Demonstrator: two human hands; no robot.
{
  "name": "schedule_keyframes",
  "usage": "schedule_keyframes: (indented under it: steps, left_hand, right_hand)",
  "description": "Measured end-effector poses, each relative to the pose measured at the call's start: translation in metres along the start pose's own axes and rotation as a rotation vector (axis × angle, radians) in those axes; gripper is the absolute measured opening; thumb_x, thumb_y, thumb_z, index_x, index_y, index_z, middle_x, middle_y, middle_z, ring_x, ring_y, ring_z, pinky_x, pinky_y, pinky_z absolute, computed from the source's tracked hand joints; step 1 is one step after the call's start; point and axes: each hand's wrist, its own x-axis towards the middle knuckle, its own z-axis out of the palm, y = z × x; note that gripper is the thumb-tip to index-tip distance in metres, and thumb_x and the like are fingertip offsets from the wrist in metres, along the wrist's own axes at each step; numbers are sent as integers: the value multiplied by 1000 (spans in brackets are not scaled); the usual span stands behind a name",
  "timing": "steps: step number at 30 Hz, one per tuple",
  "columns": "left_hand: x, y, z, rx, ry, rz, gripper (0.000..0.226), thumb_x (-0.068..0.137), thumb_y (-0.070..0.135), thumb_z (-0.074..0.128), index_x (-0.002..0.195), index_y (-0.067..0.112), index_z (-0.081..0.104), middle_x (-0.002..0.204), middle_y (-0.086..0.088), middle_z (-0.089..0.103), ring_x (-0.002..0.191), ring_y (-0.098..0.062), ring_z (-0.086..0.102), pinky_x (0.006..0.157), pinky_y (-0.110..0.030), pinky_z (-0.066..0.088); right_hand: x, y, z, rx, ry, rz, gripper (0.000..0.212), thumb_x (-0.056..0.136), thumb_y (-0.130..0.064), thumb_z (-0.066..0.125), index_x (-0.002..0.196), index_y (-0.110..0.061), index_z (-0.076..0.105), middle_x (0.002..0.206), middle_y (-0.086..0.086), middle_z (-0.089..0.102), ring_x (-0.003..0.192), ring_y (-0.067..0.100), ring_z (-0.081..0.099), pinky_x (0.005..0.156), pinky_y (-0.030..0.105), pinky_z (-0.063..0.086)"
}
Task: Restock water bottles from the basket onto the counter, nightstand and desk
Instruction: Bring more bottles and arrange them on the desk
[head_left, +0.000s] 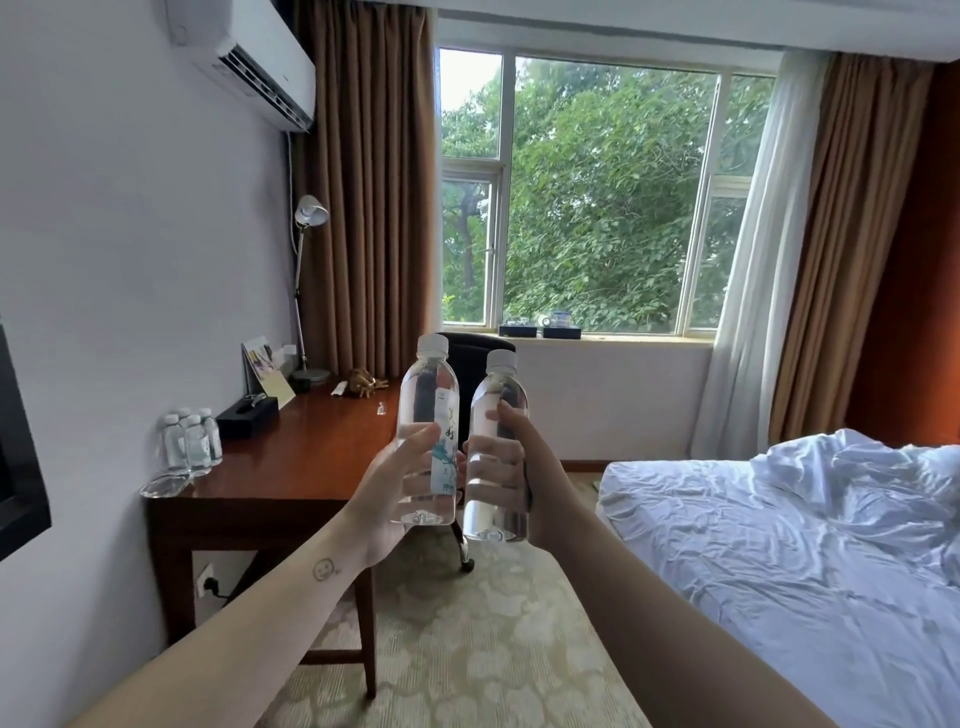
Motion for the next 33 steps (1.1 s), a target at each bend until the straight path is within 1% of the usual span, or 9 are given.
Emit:
schedule_keyframes:
  steps: [2, 6, 11, 16, 20, 23, 26, 30, 33]
  left_hand:
    - [26, 1, -16, 1, -4, 11, 77, 54, 70, 73, 116, 25, 59, 105, -10, 73, 97, -31, 70, 80, -44, 53]
    - [82, 4, -51, 20, -10, 35, 85, 52, 72, 75, 119, 23, 57, 107, -14, 72, 97, -33, 70, 76, -42, 53]
    - [140, 4, -88, 35, -5, 26, 85, 56, 70, 72, 121, 18, 58, 106, -16, 72, 91, -30, 72, 65, -33, 56]
    - [185, -9, -109, 13, -5, 11, 81, 56, 68, 72, 119, 20, 58, 100, -13, 73, 86, -28, 73, 62, -33, 56]
    - [223, -23, -110, 5, -13, 1, 81, 55, 70, 73, 118, 22, 58, 104, -13, 73, 92, -31, 72, 70, -38, 56]
    - [254, -34, -104, 2, -38, -4, 81, 58, 70, 72, 121, 21, 57, 106, -14, 72, 95, -33, 71, 76, -42, 54]
    - [290, -45, -93, -10, -49, -9, 80, 59, 68, 72, 122, 20, 57, 106, -15, 72, 94, -34, 71, 71, -39, 55]
    - [346, -56, -72, -19, -41, 13, 75, 61, 66, 72, 117, 19, 57, 102, -15, 73, 91, -32, 72, 66, -36, 57]
    - [390, -63, -58, -37, -25, 22, 75, 59, 69, 74, 116, 22, 60, 103, -13, 73, 92, -31, 72, 67, -35, 57]
  right_hand:
    - [33, -1, 4, -20, -9, 6, 45, 91, -60, 47, 93, -18, 62, 84, 2, 68, 62, 12, 69, 51, 23, 57]
    - [99, -4, 14, -56, -11, -21, 48, 90, -62, 47, 96, -17, 64, 87, 3, 70, 74, 18, 67, 57, 27, 57]
    - [167, -5, 24, -41, -13, -12, 49, 91, -60, 46, 96, -14, 64, 87, 5, 68, 74, 18, 65, 53, 24, 57]
    - [218, 0, 22, -19, -11, 1, 46, 92, -58, 47, 93, -14, 62, 87, 6, 66, 74, 18, 63, 53, 24, 56]
    - [255, 3, 3, -7, 3, 6, 46, 92, -57, 48, 92, -13, 62, 84, 5, 65, 71, 18, 63, 50, 23, 55]
    - [277, 2, -16, 17, -3, 20, 44, 93, -57, 47, 87, -15, 61, 72, 0, 69, 56, 11, 67, 45, 21, 53]
    - [306, -2, -44, 24, 15, 14, 42, 92, -57, 49, 90, -17, 60, 79, 1, 66, 52, 8, 66, 44, 20, 51]
    - [352, -16, -85, 2, 3, 23, 44, 93, -56, 47, 88, -15, 59, 66, -2, 68, 49, 8, 65, 41, 18, 49]
    - [389, -32, -112, -37, 4, 25, 44, 93, -56, 47, 90, -15, 61, 80, 3, 67, 57, 10, 67, 45, 20, 52]
